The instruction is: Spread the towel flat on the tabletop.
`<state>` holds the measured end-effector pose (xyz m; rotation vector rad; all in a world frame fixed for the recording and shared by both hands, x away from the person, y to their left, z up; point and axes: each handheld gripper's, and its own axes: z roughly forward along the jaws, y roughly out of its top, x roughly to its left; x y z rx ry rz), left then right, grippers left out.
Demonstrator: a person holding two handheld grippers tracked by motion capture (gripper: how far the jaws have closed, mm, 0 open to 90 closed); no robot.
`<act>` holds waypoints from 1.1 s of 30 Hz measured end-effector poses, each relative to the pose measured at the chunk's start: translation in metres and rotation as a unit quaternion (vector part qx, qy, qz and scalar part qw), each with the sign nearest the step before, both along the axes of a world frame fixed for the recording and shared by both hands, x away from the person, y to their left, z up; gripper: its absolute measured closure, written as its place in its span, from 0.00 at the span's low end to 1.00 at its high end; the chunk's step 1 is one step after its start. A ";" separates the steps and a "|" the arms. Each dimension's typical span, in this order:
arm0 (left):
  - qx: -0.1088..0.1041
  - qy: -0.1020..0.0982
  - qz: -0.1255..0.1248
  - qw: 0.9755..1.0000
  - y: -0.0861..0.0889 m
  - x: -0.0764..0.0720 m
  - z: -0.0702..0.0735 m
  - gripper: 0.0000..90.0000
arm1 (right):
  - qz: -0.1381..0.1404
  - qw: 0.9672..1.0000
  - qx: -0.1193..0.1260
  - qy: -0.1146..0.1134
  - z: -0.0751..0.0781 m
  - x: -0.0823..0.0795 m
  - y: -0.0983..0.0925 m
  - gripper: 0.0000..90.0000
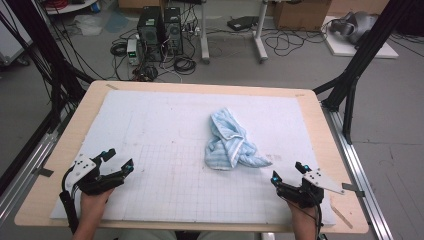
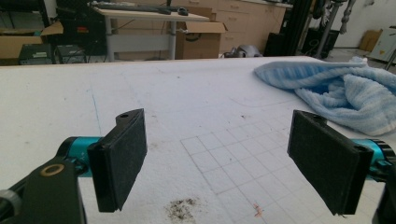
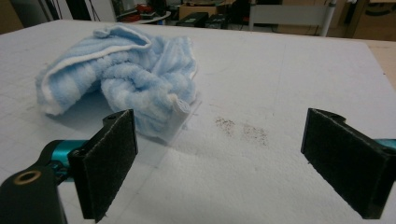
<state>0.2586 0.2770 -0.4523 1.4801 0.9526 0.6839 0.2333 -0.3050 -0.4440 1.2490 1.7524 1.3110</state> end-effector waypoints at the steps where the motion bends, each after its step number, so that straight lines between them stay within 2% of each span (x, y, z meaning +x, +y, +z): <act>1: 0.000 0.001 0.000 1.000 0.000 0.000 0.000 0.22 | 0.004 1.000 -0.005 -0.001 0.004 0.000 0.002 0.11; 2: -0.002 0.003 0.000 1.000 0.001 0.001 0.000 0.22 | 0.017 1.000 -0.021 -0.006 0.014 0.001 0.007 0.11; 3: -0.002 0.004 0.000 1.000 0.001 0.001 0.000 0.22 | 0.017 1.000 -0.021 -0.006 0.014 0.001 0.007 0.11; 4: -0.004 0.004 0.001 1.000 0.001 0.001 0.000 0.22 | 0.028 0.999 -0.016 -0.009 0.024 0.003 0.013 0.11; 6: -0.002 0.003 0.000 1.000 0.001 0.001 0.000 0.22 | 0.033 0.999 -0.016 -0.010 0.027 0.004 0.015 0.11; 7: -0.001 0.003 0.000 1.000 0.001 0.000 0.000 0.22 | 0.049 0.999 -0.018 -0.006 0.035 0.009 0.024 0.11; 10: -0.005 0.000 -0.001 1.000 0.001 0.000 0.000 0.22 | 0.063 0.998 -0.024 -0.006 0.041 0.015 0.033 0.11; 12: -0.006 -0.001 -0.001 1.000 0.001 0.000 0.000 0.22 | 0.082 0.996 -0.029 0.000 0.047 0.024 0.047 0.11; 13: -0.005 -0.001 -0.001 1.000 0.001 0.000 0.000 0.22 | 0.101 0.994 -0.035 0.007 0.051 0.033 0.062 0.11; 16: -0.005 -0.002 -0.001 1.000 0.001 0.000 0.000 0.22 | 0.122 0.991 -0.049 0.019 0.051 0.050 0.085 0.11; 17: -0.005 -0.002 0.000 1.000 0.001 0.000 0.000 0.22 | 0.122 0.991 -0.049 0.019 0.051 0.050 0.085 0.11; 18: -0.005 -0.002 0.000 1.000 0.001 0.000 0.000 0.22 | 0.131 0.990 -0.055 0.025 0.049 0.061 0.098 0.12; 20: -0.005 -0.001 0.000 1.000 0.001 0.000 0.000 0.23 | 0.134 0.989 -0.057 0.027 0.048 0.066 0.104 0.12; 21: -0.005 -0.001 0.000 1.000 0.001 0.000 0.000 0.23 | 0.134 0.988 -0.069 0.030 0.047 0.071 0.109 0.12; 22: -0.004 -0.002 0.000 1.000 0.001 0.000 0.000 0.23 | 0.131 0.986 -0.092 0.040 0.046 0.081 0.118 0.12; 24: -0.004 -0.002 0.000 1.000 0.001 0.000 0.000 0.23 | 0.131 0.986 -0.094 0.043 0.046 0.084 0.121 0.12; 26: -0.003 -0.001 0.000 1.000 0.001 0.000 0.000 0.23 | 0.132 0.984 -0.104 0.054 0.048 0.097 0.133 0.12; 29: -0.001 -0.003 0.001 1.000 0.000 -0.001 0.000 0.23 | 0.135 0.983 -0.109 0.061 0.047 0.104 0.138 0.17; 30: -0.001 -0.004 0.001 1.000 0.000 -0.001 0.000 0.24 | 0.141 0.980 -0.120 0.070 0.047 0.113 0.144 0.18; 31: -0.001 -0.004 0.001 1.000 0.000 -0.001 0.000 0.24 | 0.141 0.980 -0.120 0.070 0.047 0.113 0.144 0.18; 32: 0.000 -0.004 0.001 1.000 0.000 -0.001 0.000 0.24 | 0.138 0.977 -0.139 0.082 0.045 0.120 0.151 0.21; 33: 0.000 -0.002 0.001 1.000 0.000 -0.001 0.000 0.24 | 0.135 0.976 -0.148 0.090 0.045 0.122 0.153 0.24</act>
